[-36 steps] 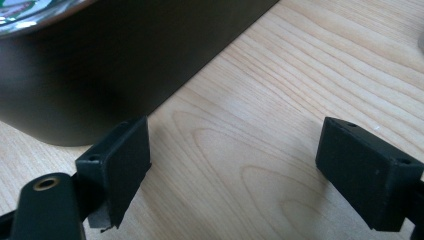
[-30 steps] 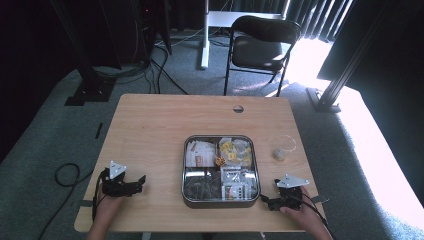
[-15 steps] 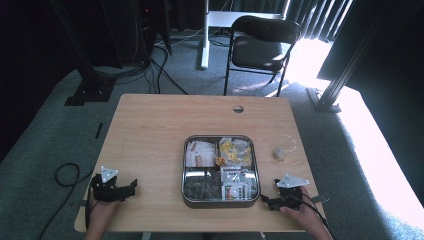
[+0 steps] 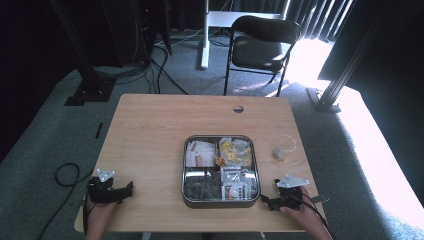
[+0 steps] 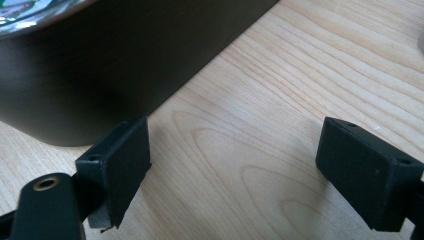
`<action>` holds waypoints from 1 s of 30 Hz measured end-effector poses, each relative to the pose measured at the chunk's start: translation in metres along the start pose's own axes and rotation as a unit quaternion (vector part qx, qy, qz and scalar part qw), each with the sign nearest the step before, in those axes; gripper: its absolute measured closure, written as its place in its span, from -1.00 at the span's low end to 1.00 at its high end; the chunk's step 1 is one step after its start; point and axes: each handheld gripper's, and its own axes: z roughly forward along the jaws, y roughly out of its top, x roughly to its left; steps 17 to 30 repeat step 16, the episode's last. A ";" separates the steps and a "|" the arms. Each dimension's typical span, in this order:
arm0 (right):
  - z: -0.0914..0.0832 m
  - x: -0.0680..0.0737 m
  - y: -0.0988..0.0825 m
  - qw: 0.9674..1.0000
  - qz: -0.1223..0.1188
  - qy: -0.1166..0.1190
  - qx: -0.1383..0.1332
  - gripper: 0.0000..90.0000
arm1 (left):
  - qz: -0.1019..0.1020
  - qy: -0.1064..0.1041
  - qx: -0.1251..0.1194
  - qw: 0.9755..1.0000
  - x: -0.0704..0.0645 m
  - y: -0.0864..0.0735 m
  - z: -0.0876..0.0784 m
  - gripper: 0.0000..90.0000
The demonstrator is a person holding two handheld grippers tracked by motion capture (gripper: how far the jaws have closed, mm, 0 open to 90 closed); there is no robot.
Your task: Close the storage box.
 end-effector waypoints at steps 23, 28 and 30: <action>0.000 0.000 0.000 1.000 0.000 0.000 0.000 -0.70 | 0.010 -0.009 0.001 1.000 -0.001 0.001 0.001 -0.97; 0.000 0.000 0.000 1.000 0.000 0.000 0.000 -0.70 | 0.010 -0.009 0.001 1.000 -0.001 0.001 0.001 -0.97; 0.000 0.000 0.000 1.000 0.000 0.000 0.000 -0.70 | 0.010 -0.009 0.001 1.000 -0.001 0.001 0.001 -0.97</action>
